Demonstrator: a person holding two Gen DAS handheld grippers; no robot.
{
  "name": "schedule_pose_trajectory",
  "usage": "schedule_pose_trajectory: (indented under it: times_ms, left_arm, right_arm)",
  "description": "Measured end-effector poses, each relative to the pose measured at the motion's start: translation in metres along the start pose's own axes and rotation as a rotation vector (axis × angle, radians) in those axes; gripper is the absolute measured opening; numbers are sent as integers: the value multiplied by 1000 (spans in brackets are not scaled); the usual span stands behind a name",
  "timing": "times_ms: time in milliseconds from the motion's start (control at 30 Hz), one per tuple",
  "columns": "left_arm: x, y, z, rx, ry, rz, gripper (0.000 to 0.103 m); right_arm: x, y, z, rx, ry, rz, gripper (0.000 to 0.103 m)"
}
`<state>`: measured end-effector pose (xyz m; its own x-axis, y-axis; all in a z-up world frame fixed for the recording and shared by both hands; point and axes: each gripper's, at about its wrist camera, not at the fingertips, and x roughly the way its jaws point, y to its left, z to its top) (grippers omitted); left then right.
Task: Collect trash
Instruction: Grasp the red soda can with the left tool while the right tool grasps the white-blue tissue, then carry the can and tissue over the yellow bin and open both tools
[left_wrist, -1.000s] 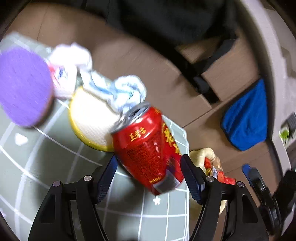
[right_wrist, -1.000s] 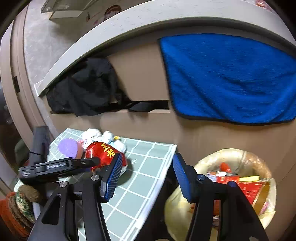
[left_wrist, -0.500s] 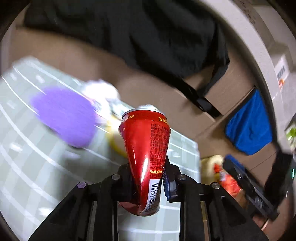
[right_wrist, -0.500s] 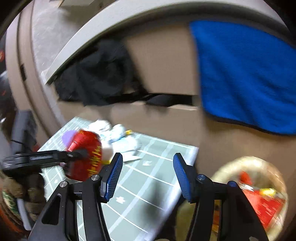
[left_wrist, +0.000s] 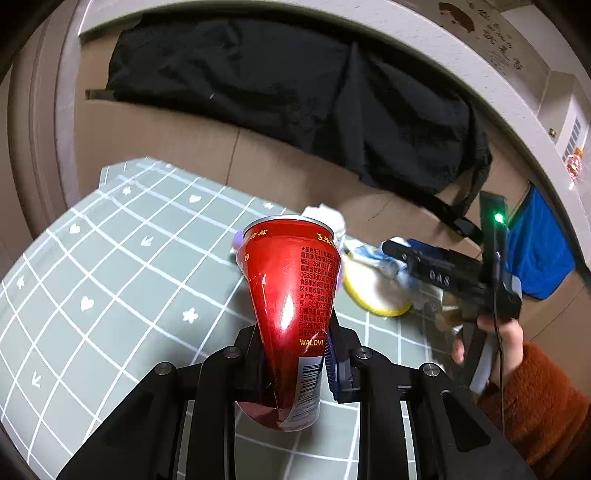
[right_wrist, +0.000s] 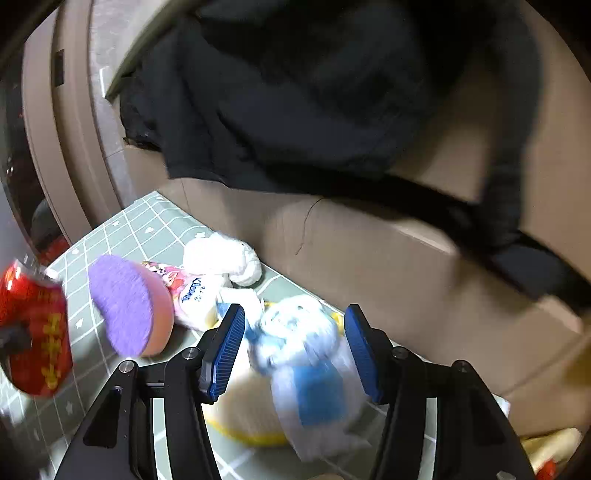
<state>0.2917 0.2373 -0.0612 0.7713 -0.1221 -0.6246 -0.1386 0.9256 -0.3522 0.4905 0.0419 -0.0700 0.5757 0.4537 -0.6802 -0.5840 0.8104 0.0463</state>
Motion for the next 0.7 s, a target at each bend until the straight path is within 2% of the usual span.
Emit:
schedule_pose_trajectory:
  times_ms: [167,233,267,367,500,700]
  left_arm:
    - [3,7,-5,-24,6,-1,26]
    - [1,3,-6,-19,-3,-3,26]
    - [-1,1,-6,-12,-11,-1,26]
    - [-7,-15,-5,26,-41,8,26]
    - [-19,-34,-4,48,-68,0,26]
    - [-40,-59,-11,77,-112,14,26]
  right_arm:
    - [25,-5,-5,66,113,29,52]
    - [19,-6,-11,88,113,45,44]
    - [8,-4,-15,89,106,46,39]
    - [-29,2,-25,93,68,65,37]
    - [-80,11,-36,66,21,74,37]
    - [-139,4,-56,110,-20,68,37]
